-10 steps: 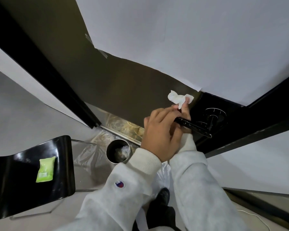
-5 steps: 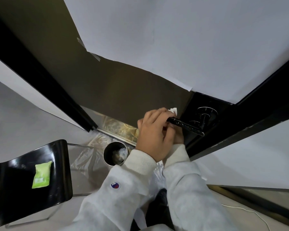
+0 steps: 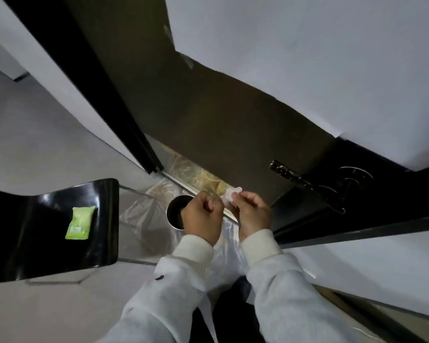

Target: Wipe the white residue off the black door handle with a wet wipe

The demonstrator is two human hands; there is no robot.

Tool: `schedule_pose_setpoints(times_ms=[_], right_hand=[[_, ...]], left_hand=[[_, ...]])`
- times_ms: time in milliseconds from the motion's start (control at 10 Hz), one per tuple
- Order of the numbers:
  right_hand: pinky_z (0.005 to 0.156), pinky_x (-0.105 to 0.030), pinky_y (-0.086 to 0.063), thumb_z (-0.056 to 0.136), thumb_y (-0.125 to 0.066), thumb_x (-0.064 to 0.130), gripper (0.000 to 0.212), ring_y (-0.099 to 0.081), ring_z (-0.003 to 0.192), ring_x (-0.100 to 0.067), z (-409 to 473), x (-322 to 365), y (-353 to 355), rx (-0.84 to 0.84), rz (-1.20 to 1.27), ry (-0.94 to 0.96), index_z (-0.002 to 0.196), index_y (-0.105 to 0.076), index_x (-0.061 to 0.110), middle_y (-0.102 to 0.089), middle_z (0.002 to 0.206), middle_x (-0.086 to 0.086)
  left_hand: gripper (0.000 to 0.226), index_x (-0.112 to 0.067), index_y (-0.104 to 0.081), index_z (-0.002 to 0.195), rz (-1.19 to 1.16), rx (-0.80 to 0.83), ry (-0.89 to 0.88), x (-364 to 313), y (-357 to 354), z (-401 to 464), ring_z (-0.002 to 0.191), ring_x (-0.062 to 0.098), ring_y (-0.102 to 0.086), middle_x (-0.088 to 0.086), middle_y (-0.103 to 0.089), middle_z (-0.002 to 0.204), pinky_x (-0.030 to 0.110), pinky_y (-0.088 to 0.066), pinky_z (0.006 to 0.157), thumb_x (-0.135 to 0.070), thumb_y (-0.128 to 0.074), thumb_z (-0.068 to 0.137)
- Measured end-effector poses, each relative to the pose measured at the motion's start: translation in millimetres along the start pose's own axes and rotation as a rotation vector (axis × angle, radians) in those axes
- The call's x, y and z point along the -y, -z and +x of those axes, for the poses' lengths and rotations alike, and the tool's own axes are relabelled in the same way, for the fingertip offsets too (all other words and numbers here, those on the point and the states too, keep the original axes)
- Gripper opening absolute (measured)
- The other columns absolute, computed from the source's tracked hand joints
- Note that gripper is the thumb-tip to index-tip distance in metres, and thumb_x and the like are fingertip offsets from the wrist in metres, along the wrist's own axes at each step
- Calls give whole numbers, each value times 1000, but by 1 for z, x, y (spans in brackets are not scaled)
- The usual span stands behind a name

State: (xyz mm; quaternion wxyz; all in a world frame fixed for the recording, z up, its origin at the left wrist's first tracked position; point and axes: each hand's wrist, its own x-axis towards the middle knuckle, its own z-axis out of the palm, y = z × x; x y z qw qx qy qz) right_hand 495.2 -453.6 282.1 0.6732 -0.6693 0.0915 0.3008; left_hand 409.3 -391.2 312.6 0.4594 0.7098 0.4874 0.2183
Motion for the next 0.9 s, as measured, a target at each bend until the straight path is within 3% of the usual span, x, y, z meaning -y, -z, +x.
schedule_pose_setpoints(times_ms=[100, 200, 300, 400, 600, 700, 800, 900], right_hand=[[64, -31, -56, 80, -76, 0, 14, -67, 70, -22, -1, -26, -19, 40, -96, -69, 74, -70, 11, -72, 75, -8], [71, -34, -56, 76, -78, 14, 13, -64, 69, -19, 4, -60, -51, 89, -337, -6, 69, -68, 18, -72, 74, -2], [71, -24, -47, 81, -76, 19, 10, -62, 72, -15, 14, -79, -78, 156, -512, -4, 76, -68, 18, -70, 79, 1], [69, -18, -42, 84, -74, 17, 7, -62, 73, -16, 33, -102, -106, 145, -611, -17, 81, -68, 14, -69, 81, 0], [71, -20, -51, 80, -74, 15, 11, -65, 76, -18, 58, -146, -137, 91, -641, -54, 76, -66, 20, -72, 83, -1], [81, -36, -60, 76, -71, 23, 6, -72, 80, -24, 69, -165, -145, 83, -670, -103, 71, -68, 26, -76, 84, -1], [87, -28, -55, 83, -70, 22, 8, -70, 93, -22, 76, -174, -155, 64, -731, -128, 89, -73, 25, -76, 101, -1], [83, -22, -50, 83, -72, 25, 8, -67, 89, -16, 72, -185, -159, 69, -753, -163, 91, -73, 25, -74, 99, 3]], left_hand=[[39, -19, -32, 57, 86, 10, 193, 45, 20, 6, 53, 16, -33, -5, -36, 52, 31, -39, 59, -3, -60, 77], [23, -13, -45, 64, 188, 43, 345, 81, 41, 19, 57, 20, -45, -3, -49, 56, 27, -41, 63, -7, -64, 77], [15, -19, -54, 72, 195, 96, 444, 116, 56, 41, 72, 25, -61, -6, -59, 66, 28, -48, 72, -8, -63, 77], [16, -27, -55, 74, 209, 168, 481, 150, 62, 69, 82, 25, -65, -7, -64, 73, 33, -53, 83, -17, -66, 80], [7, -27, -63, 71, 193, 286, 546, 200, 60, 115, 89, 32, -70, 0, -73, 75, 42, -56, 89, -29, -60, 77], [14, -29, -64, 73, 197, 294, 552, 200, 63, 126, 92, 27, -69, 2, -75, 85, 36, -55, 92, -22, -62, 85], [19, -31, -63, 70, 214, 308, 561, 214, 64, 138, 95, 29, -68, 5, -76, 87, 36, -55, 92, -21, -63, 86], [17, -29, -63, 70, 265, 330, 548, 227, 69, 146, 99, 31, -67, 4, -75, 90, 35, -54, 94, -23, -63, 86]])
